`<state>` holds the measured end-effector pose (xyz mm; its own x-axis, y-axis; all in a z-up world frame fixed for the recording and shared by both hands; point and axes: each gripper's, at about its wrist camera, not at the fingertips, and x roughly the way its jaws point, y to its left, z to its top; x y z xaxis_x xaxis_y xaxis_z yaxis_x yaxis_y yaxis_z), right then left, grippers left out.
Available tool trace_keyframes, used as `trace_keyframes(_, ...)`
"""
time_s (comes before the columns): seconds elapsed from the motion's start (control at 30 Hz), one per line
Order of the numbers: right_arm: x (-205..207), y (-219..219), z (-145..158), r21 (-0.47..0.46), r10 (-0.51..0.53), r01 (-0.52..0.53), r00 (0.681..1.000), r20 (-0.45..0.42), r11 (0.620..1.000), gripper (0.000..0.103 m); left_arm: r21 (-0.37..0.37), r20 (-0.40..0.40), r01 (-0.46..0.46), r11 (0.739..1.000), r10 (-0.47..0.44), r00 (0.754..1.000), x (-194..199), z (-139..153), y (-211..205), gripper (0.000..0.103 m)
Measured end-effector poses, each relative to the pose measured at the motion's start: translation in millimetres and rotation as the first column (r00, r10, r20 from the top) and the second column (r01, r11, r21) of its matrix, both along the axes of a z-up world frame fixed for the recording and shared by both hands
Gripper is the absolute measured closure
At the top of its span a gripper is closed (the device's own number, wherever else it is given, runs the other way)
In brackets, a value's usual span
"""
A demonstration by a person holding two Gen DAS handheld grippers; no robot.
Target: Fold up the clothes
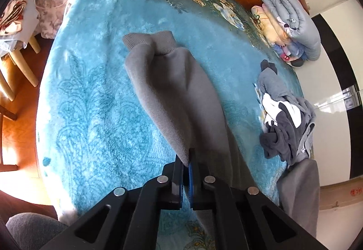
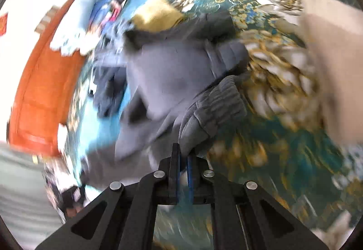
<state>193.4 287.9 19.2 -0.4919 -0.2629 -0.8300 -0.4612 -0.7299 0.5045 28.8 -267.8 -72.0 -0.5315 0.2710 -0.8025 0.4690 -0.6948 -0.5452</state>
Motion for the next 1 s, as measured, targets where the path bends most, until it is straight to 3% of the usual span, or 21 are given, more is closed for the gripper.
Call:
trace_keyframes(0.2, 81.9, -24.0, -55.9, -0.116, 0.018, 0.006, 0.979, 0.204, 0.993, 0.098, -0.032, -0.003, 0.024, 0.999, -0.024, 1.000, 5.1, 11.0, 4.5, 0.100)
trace_keyframes(0.33, 103.4, -27.2, -70.3, -0.142, 0.020, 0.013, 0.973, 0.230, 0.990, 0.099, -0.070, -0.014, 0.039, 0.997, -0.040, 0.999, 11.9, 20.5, 4.7, 0.100)
trace_keyframes(0.5, 124.8, -18.3, -70.5, -0.140, 0.015, 0.018, 0.973, 0.230, 0.990, 0.103, -0.064, -0.028, 0.020, 0.998, -0.022, 0.999, 24.5, 28.8, -2.4, 0.100)
trace_keyframes(0.6, 111.9, -11.0, -67.8, -0.106, -0.007, 0.031, 0.976, 0.217, 0.994, 0.103, -0.072, -0.017, 0.028, 0.997, -0.030, 0.999, 27.2, 29.7, -3.2, 0.099)
trace_keyframes(0.8, 92.3, 3.3, -37.9, -0.032, 0.027, -0.024, 0.995, 0.099, 0.999, 0.102, -0.077, 0.041, 0.029, 0.997, -0.026, 0.999, 31.9, 20.2, -9.4, 0.093)
trace_keyframes(0.9, 76.0, -3.8, -34.8, -0.044, 0.060, -0.057, 0.996, 0.066, 0.997, 0.102, -0.051, 0.054, 0.003, 0.999, 0.000, 0.999, 37.6, 16.0, -19.0, 0.087)
trace_keyframes(1.0, 62.3, -15.2, -28.6, -0.011, 0.098, -0.097, 0.995, 0.028, 0.995, 0.102, -0.035, 0.064, -0.014, 0.999, 0.016, 0.998, 42.5, 13.4, -27.0, 0.072)
